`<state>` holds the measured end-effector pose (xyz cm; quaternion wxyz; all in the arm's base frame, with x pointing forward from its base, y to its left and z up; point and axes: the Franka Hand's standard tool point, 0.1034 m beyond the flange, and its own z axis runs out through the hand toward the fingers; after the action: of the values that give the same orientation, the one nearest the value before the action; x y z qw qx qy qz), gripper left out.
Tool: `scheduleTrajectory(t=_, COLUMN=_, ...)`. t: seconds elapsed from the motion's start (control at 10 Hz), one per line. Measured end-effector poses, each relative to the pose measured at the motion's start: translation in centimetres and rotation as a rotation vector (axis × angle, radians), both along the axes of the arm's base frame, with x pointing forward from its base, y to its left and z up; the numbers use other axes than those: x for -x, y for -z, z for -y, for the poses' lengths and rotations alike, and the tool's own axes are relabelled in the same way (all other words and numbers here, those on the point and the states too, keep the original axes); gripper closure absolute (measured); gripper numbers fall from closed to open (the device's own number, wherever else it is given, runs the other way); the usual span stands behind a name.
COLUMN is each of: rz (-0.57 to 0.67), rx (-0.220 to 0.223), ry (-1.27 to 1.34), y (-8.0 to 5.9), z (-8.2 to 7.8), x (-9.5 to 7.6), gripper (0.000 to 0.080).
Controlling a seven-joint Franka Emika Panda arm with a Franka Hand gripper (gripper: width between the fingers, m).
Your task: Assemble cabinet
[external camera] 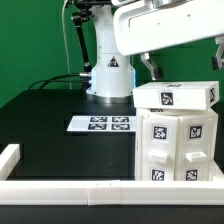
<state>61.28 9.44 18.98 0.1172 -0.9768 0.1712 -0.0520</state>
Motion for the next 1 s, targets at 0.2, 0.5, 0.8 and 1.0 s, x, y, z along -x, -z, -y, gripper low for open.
scheduleTrajectory(t=0.2, rz=0.044, rx=0.053, ry=-0.227, y=0.19, z=0.00, x=-0.37, gripper=0.0002)
scheduleTrajectory(t=0.5, rz=0.084, rx=0.099, ry=-0.476, y=0.27, z=0.22, x=-0.47, gripper=0.0002)
scheduleTrajectory(t=0.8, rz=0.132, rx=0.139, ry=-0.761, y=0.53, z=0.58, x=-0.35, gripper=0.0002)
scheduleTrajectory(t=1.0, rz=0.132, rx=0.149, ry=-0.870, y=0.86, z=0.32, x=0.01, gripper=0.0002)
